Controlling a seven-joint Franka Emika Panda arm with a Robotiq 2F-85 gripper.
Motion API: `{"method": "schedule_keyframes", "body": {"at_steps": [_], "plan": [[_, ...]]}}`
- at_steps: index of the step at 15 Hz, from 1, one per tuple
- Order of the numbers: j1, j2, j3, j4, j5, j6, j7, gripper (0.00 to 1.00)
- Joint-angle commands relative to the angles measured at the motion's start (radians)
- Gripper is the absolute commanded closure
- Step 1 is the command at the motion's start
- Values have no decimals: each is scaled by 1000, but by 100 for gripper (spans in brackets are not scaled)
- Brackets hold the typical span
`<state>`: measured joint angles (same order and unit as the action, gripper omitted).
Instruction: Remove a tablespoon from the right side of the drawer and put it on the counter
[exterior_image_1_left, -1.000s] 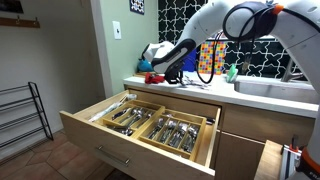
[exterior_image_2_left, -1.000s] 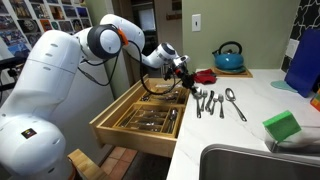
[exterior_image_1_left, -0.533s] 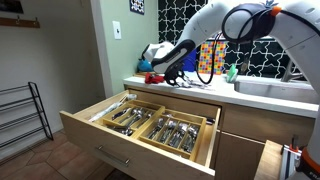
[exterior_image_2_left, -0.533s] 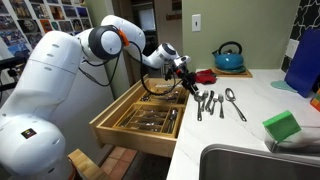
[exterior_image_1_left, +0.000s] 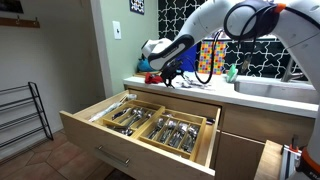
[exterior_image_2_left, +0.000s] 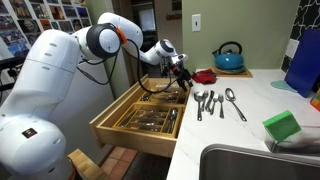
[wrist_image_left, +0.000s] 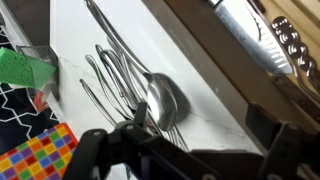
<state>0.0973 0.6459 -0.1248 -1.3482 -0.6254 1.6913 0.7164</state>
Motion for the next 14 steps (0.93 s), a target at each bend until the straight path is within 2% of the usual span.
{"method": "schedule_keyframes", "body": {"at_steps": [1,4,12,13,14], "plan": [[31,-131,43,-133,92,3,-7,0],[62,-243,93,-257,147,66,-39,0],[131,-475,216,-651,118,290,-209,0],[134,-387,200,-505,122,220,-158,0],[138,-401,208,-534,121,228,-155,0]]}}
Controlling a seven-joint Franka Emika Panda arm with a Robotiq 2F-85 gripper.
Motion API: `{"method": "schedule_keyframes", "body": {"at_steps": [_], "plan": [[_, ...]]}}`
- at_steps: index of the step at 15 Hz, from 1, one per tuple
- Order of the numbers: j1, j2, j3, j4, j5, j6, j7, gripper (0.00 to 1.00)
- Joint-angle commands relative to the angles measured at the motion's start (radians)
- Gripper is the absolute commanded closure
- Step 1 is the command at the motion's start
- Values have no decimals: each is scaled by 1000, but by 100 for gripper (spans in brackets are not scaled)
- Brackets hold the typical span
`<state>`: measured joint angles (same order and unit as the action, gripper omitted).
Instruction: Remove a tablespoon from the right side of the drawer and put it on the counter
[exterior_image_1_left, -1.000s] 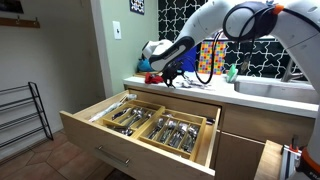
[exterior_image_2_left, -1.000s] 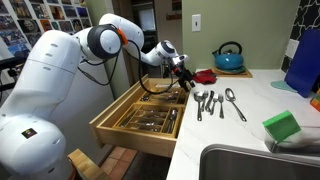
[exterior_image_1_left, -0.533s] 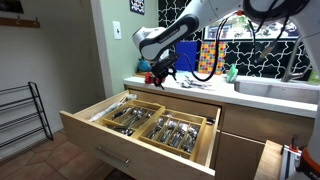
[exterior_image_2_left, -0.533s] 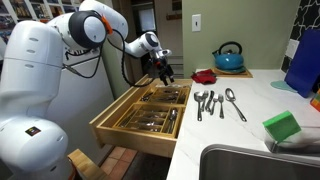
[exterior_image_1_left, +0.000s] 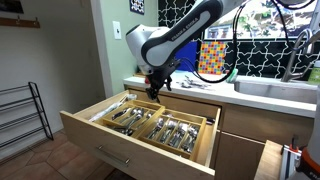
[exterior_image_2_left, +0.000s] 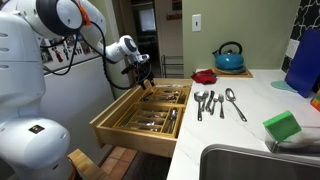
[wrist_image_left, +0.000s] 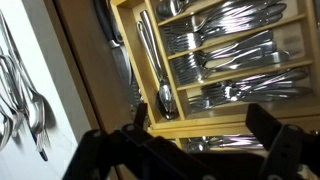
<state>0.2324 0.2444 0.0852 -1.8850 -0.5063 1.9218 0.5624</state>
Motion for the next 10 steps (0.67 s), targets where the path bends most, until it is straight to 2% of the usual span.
{"method": "schedule_keyframes", "body": {"at_steps": [1,10], "plan": [[5,0,-2,5,1,-3,1,0],[0,10,-10,30,1,-3,1,0]]}}
